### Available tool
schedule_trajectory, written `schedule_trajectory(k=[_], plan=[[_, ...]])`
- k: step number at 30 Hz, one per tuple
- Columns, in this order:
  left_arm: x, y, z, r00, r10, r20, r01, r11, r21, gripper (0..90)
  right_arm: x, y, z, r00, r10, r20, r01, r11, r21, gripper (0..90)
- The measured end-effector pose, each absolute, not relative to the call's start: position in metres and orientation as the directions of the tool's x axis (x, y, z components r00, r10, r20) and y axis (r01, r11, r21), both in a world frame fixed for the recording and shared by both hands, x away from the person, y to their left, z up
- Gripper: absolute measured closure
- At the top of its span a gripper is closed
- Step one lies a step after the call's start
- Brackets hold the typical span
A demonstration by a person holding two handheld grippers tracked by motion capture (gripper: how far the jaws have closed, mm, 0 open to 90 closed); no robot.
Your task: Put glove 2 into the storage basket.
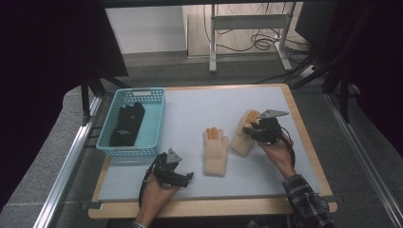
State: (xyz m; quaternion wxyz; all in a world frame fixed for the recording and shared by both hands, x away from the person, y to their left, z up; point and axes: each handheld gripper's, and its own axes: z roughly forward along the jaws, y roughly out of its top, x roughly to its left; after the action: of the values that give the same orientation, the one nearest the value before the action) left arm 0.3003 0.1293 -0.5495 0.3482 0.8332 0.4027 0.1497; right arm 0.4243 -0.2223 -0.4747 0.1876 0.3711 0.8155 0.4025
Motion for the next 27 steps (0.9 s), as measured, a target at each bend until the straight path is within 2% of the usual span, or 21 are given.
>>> schedule_trajectory(k=[9, 15, 22, 27], plan=[[0.301, 0.129, -0.55, 0.632, 0.774, -0.029, 0.565, -0.436, 0.701, 1.5, 0.395, -0.211, -0.449, -0.753, 0.658, 0.012, 0.38, 0.42, 0.824, 60.3], [0.3, 0.129, -0.55, 0.63, 0.776, -0.032, 0.567, -0.43, 0.702, 1.5, 0.377, -0.186, -0.438, -0.829, 0.558, 0.024, 0.326, 0.45, 0.831, 60.3], [0.3, 0.129, -0.55, 0.63, 0.776, -0.031, 0.565, -0.432, 0.703, 1.5, 0.376, -0.146, -0.456, -0.884, 0.467, 0.006, 0.293, 0.544, 0.786, 60.1], [0.3, 0.129, -0.55, 0.629, 0.776, -0.032, 0.566, -0.43, 0.704, 1.5, 0.385, -0.128, -0.478, -0.896, 0.443, -0.025, 0.278, 0.605, 0.747, 59.2]])
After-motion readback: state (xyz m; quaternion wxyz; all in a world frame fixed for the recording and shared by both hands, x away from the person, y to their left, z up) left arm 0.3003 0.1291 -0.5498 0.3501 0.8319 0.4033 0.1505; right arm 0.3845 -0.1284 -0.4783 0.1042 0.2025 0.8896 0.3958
